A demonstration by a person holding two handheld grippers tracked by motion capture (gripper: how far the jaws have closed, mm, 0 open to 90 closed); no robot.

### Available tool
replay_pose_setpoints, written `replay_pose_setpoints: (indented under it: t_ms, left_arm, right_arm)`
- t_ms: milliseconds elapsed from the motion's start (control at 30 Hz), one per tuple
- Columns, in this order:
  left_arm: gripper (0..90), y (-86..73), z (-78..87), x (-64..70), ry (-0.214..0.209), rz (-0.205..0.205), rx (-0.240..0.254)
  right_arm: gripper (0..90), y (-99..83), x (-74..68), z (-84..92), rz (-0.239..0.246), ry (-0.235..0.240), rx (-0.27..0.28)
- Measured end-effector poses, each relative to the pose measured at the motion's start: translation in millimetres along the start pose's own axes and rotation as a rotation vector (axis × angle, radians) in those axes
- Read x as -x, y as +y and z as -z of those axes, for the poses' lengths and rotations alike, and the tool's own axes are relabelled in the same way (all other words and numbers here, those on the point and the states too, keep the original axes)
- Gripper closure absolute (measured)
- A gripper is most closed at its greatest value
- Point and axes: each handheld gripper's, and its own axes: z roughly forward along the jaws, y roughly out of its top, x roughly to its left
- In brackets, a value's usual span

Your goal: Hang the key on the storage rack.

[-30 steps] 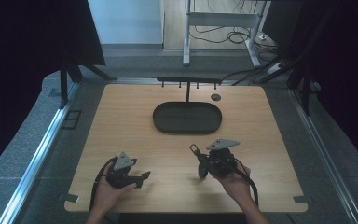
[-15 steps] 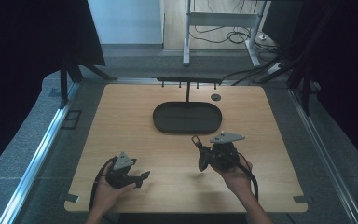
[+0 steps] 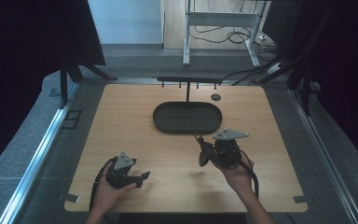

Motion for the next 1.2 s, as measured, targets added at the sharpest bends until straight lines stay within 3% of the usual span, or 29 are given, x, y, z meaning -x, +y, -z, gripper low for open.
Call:
replay_pose_setpoints:
  t_ms: [633,1200]
  left_arm:
    - [25.1,-0.2,0.3,-0.4,0.0,0.005,0.003]
    - [25.0,-0.2,-1.1,0.5,0.0,-0.001,-0.003]
  right_arm:
    - [81.0,10.0,8.1,0.0,-0.017,-0.018,0.032]
    - [81.0,17.0,24.6,-5.8,-0.057,-0.051,0.049]
